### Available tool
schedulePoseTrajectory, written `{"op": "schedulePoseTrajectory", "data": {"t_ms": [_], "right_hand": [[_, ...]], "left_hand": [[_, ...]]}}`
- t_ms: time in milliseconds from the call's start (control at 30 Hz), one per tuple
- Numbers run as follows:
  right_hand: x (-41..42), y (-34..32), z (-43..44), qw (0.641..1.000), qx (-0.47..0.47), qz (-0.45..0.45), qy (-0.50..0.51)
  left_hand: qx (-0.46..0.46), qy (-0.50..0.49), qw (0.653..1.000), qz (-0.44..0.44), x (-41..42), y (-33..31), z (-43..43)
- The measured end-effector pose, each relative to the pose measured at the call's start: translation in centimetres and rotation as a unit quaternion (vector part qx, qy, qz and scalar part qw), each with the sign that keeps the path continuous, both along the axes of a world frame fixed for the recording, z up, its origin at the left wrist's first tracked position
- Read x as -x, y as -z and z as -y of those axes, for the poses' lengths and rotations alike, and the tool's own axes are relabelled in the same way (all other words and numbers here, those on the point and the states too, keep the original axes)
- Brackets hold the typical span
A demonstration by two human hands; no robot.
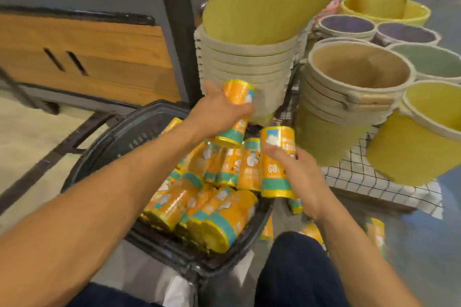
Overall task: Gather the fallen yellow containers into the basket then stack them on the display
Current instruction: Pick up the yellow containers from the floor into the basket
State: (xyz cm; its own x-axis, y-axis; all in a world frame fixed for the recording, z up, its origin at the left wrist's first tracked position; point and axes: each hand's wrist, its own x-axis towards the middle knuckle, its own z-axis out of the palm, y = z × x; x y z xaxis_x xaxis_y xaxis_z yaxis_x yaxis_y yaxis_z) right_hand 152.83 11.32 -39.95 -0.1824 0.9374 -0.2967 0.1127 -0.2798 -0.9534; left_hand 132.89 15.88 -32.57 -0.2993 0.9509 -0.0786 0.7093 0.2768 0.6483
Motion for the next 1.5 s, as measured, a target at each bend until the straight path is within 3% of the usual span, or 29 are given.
{"op": "schedulePoseTrajectory", "data": {"t_ms": [267, 367, 533, 700, 867, 1033, 1200, 1333, 1500], "right_hand": [[11.0, 1.1, -3.7, 0.981, -0.047, 0.186, 0.003], [12.1, 1.3, -5.3, 0.969, -0.072, 0.237, -0.012], [13.8, 1.5, -6.6, 0.917, -0.106, 0.377, -0.072], [15.4, 2.1, -6.9, 0.900, -0.126, 0.415, -0.049], [16.4, 2.3, -6.5, 0.844, -0.169, 0.498, -0.106], [15.7, 2.2, -6.8, 0.834, -0.178, 0.508, -0.126], [12.5, 2.0, -7.2, 0.889, -0.187, 0.399, -0.122], [8.7, 1.3, -7.0, 0.939, -0.204, 0.267, -0.074], [1.7, 0.0, -6.0, 0.953, -0.217, 0.212, 0.006]], "left_hand": [[0.121, -0.024, 0.991, -0.044, 10.4, 6.0, 5.3], [0.155, 0.000, 0.984, -0.093, 10.5, 7.3, 7.5], [0.164, 0.030, 0.974, -0.156, 9.7, 8.4, 9.8], [0.153, 0.039, 0.961, -0.227, 8.2, 8.3, 11.5], [0.146, 0.070, 0.957, -0.242, 5.8, 9.0, 11.1], [0.175, 0.099, 0.948, -0.247, 5.9, 8.7, 10.4], [0.161, 0.089, 0.953, -0.240, 5.9, 8.1, 9.9], [-0.013, 0.014, 0.998, -0.055, 4.7, 6.9, 8.6], [-0.073, 0.015, 0.987, 0.139, -1.0, 6.9, 8.3]]}}
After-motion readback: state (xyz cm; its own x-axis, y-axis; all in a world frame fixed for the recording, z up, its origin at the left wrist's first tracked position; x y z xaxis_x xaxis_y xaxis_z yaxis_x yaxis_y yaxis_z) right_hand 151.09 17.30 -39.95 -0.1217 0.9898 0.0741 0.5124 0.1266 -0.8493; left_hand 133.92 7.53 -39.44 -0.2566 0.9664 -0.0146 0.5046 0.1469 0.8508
